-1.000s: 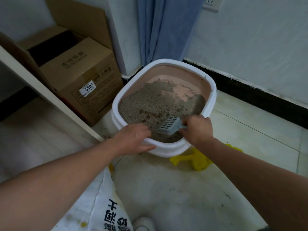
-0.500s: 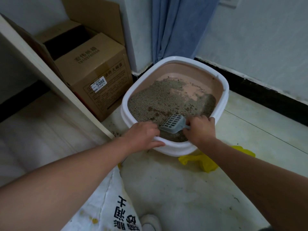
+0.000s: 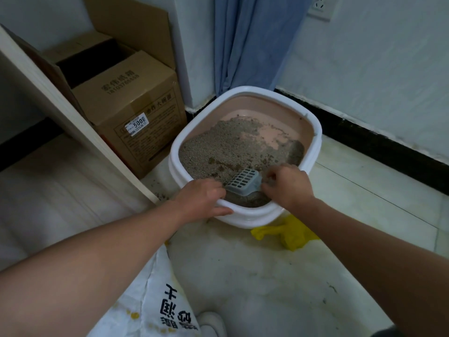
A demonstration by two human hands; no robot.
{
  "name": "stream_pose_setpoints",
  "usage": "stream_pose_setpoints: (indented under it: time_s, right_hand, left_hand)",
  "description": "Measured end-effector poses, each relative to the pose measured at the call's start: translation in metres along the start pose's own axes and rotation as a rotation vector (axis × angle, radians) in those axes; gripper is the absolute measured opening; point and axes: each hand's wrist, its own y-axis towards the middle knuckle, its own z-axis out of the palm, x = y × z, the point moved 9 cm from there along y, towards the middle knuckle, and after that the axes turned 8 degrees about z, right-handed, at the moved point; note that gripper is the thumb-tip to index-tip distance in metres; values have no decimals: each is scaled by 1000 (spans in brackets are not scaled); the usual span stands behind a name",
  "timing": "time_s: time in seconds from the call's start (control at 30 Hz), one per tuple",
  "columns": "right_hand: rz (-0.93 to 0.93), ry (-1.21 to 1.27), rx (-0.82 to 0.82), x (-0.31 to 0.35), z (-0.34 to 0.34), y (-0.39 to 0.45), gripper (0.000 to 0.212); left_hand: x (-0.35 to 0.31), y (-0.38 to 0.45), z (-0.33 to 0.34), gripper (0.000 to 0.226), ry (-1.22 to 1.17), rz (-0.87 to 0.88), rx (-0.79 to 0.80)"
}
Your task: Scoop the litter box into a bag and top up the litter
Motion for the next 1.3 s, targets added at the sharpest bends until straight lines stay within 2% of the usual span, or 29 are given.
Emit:
stream_pose_setpoints:
  time_s: [0.07,0.17,0.27,0.47,0.57,0.67,0.73,0.8,0.9,1.07,1.13,1.23,1.3]
  right_hand:
    - [-10,99,-3,-7,-11,-1,18]
    - [6,190,-57,-24,-33,-1,16]
    - [6,215,-79,-44,-50,-6,14]
    - [32,160,75,-92,-57,-37,10]
    - [55,139,172,-118,-54,-56,11]
    - [78,107,307,-132,-41,-72,19]
    - [62,35,365,-136,-34,-79,29]
    - [34,-11,339,-136,-36,-81,33]
    - [9,-21,262,-135,-45,-83,30]
    - [74,30,181,-144,-55,-81,26]
    - [123,83,162,-149,-58,-80,23]
    - [158,147,87,-154,-65,-80,8]
    - [164,133,76,-156,-63,-82,9]
  left_hand:
    - [-4,9,-1,50,-3,-16,39]
    - [-21,33,-14,58,-30,-14,-31]
    - [-49,66,-26,44,-71,53,-132]
    - [-113,125,-19,42,-48,268,-182]
    - [-151,141,-2,45,-13,374,-40]
    - [-174,148,23,51,180,420,172]
    - [-181,150,36,47,289,432,275]
    - [-183,153,41,34,341,413,328]
    - [-167,164,38,24,150,199,284]
    - [-147,176,27,13,-398,-70,122]
    - [-150,176,24,4,-574,-127,71]
    - [-157,175,25,19,-794,-174,62]
    - [-160,173,25,16,-794,-176,78]
